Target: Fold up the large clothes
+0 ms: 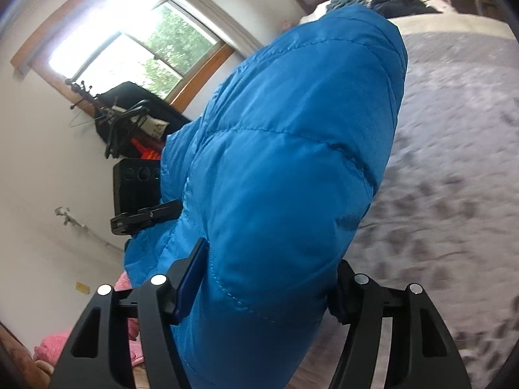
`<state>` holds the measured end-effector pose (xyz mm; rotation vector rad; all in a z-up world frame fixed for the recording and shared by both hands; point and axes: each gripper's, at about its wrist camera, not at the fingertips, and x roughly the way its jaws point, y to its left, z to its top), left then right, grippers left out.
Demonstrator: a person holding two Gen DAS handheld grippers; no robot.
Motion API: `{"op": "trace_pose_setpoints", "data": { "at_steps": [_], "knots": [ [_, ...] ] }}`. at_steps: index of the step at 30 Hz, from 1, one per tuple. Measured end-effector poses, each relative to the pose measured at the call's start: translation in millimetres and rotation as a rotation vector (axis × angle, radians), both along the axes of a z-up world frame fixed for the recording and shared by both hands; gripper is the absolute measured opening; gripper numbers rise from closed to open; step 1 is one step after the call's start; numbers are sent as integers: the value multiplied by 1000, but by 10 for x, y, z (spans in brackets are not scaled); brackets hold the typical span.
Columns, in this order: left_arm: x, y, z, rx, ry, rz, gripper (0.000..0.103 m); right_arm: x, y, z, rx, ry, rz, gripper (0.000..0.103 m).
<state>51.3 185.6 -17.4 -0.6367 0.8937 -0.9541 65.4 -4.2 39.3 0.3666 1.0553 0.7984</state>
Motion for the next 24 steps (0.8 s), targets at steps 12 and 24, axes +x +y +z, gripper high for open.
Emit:
{"op": "trace_pose_setpoints", "data": {
  "at_steps": [12, 24],
  "knots": [
    [553, -601, -350, 87, 66, -9, 70, 538, -701, -548, 24, 132, -54, 67],
    [512, -578, -575, 100, 30, 10, 88, 533, -1008, -1119, 154, 171, -55, 84]
  ]
}}
